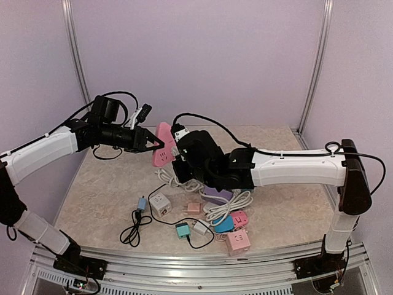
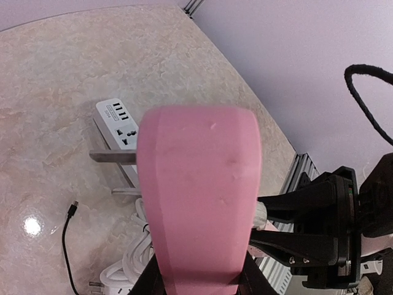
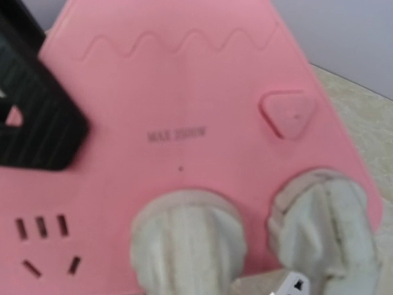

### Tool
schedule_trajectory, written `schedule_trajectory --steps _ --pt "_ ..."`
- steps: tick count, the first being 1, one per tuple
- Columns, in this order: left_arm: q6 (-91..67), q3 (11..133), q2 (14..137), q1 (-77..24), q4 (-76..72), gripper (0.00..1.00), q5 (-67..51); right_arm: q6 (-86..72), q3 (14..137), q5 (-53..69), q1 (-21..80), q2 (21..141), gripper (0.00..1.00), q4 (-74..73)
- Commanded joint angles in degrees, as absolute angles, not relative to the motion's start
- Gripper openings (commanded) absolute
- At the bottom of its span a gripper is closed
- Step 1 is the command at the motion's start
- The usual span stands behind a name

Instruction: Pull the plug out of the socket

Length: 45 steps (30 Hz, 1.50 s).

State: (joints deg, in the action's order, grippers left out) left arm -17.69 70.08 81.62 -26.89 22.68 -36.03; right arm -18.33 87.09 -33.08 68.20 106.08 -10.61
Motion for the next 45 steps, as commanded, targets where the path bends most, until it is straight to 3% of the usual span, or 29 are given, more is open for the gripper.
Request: schedule_trajectory --steps 1,13,19,27,45 --pt "-20.17 71.91 81.39 -25.14 15.17 0.0 -35.66 -17.48 85.84 -32.49 69.87 104.86 0.0 -10.89" --pt "-16.29 71.4 79.28 -27.9 13.76 0.0 -37.91 -25.13 71.33 -12.57 62.51 95.27 0.0 4.74" --pt "-15.91 71.36 78.64 -28.47 13.63 0.0 -37.96 -26.17 69.84 -10.43 61.45 94.42 0.0 5.62" --pt "-16.08 71.41 78.51 -28.48 14.02 0.0 -36.64 -25.38 71.73 -12.41 61.95 95.61 0.0 3.1" --pt "-21.14 71.19 79.79 -24.19 14.68 0.0 -33.83 -19.01 88.25 -30.67 69.45 106.68 0.0 -14.07"
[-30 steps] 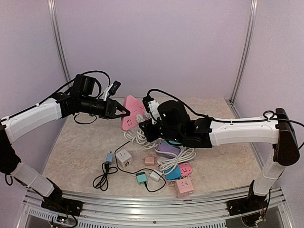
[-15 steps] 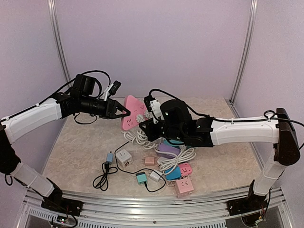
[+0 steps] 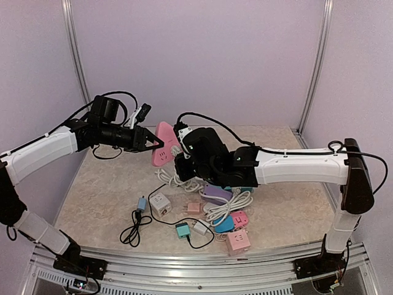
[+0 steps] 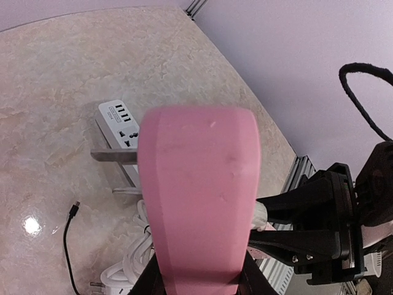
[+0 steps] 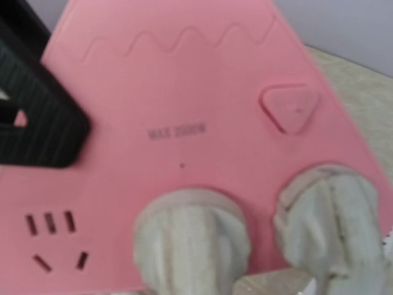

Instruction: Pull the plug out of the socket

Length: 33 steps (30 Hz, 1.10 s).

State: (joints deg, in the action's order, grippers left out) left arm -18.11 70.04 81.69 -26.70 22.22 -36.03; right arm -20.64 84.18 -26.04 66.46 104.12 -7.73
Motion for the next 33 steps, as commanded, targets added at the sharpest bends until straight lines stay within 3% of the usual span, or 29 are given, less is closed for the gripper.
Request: schedule_trajectory --steps 1,9,22,33 --pt "-21.24 71.18 79.8 -24.03 14.6 0.0 -33.84 -18.98 88.92 -31.2 69.67 107.1 0.0 -14.65" --pt "-21.1 71.04 79.89 -23.81 13.94 0.0 -35.28 -20.16 85.03 -27.98 69.0 103.91 0.0 -10.5" --pt "-18.4 70.44 78.33 -25.72 12.13 0.0 -37.97 -27.79 69.96 -9.13 61.53 95.69 0.0 6.28" --pt "-18.29 70.71 78.46 -26.02 13.0 0.0 -36.61 -27.0 72.13 -10.49 62.06 97.14 0.0 3.94"
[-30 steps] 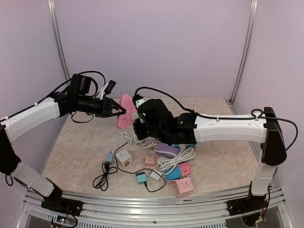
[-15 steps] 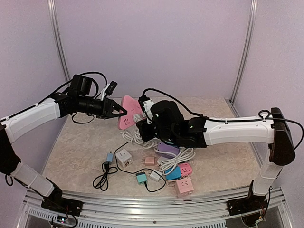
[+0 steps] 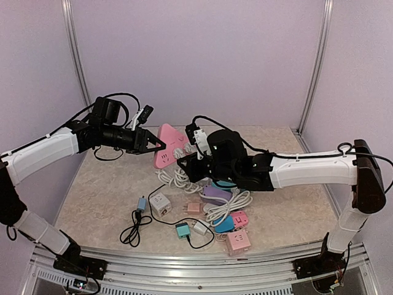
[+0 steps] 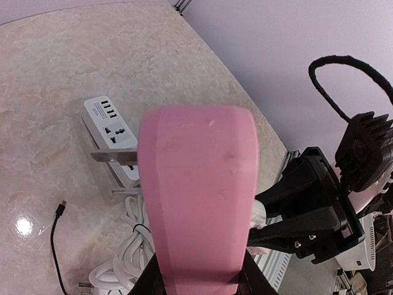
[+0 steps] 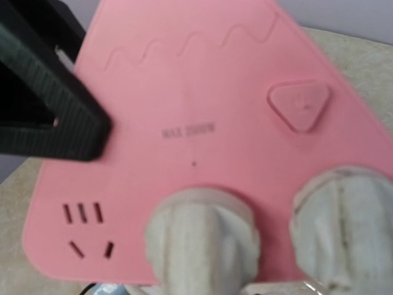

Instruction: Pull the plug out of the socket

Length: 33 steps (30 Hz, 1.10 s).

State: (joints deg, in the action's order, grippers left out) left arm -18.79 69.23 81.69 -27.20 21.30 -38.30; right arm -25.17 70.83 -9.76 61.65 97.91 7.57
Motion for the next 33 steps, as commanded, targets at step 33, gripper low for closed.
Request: schedule_trajectory --steps 33 --pt "-21.94 70.53 80.29 -22.36 12.3 0.0 -39.06 -23.98 77.03 -16.29 65.17 100.16 0.0 -0.45"
